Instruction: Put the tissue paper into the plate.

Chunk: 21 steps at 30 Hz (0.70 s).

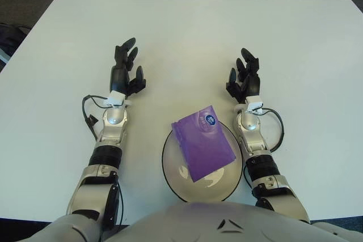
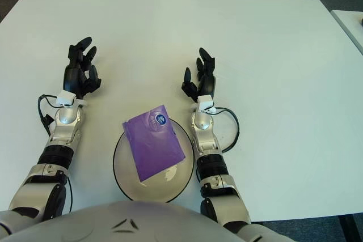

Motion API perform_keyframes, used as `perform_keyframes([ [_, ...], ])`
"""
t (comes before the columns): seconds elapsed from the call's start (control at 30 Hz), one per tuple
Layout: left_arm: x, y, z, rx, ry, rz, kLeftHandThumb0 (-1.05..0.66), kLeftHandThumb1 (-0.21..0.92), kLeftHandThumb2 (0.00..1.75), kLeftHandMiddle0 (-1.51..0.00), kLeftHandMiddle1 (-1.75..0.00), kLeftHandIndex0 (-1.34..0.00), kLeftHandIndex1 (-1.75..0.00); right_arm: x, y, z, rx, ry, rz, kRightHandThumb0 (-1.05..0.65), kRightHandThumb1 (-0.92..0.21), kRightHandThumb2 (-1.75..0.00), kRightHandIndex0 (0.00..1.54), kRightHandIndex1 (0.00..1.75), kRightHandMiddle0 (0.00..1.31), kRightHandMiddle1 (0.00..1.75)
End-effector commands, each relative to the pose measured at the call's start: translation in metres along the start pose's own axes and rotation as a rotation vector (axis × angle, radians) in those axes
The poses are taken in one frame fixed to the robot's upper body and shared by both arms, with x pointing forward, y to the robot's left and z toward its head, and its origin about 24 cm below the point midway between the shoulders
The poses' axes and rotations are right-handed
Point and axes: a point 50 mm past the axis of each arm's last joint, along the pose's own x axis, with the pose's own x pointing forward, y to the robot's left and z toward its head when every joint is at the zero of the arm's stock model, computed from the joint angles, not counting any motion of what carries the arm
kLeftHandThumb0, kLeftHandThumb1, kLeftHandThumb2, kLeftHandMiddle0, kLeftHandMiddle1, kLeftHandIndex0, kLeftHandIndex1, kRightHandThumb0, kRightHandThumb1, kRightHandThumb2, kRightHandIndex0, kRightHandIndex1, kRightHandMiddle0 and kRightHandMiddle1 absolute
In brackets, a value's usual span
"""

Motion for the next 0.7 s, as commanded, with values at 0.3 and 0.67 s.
perform_keyframes([
  [0.3, -0.077, -0.014, -0.041, 0.006, 0.253, -0.047, -0.64, 0.92, 0.71, -0.35, -0.22, 0.0, -0.85, -0.051, -0.02, -0.058, -0.071, 0.329, -0.038, -0.68, -0.92, -0.72, 0.29, 0.0, 0.0, 0.54],
  [0.67, -0.085, -0.015, -0.042, 0.016, 0.266, -0.05, -0.66, 0.92, 0.72, -0.35, -0.23, 0.0, -0.84, -0.051, -0.023, -0.057, -0.069, 0.32, -0.038, -0.68, -0.92, -0.71, 0.29, 0.0, 0.0, 0.53],
])
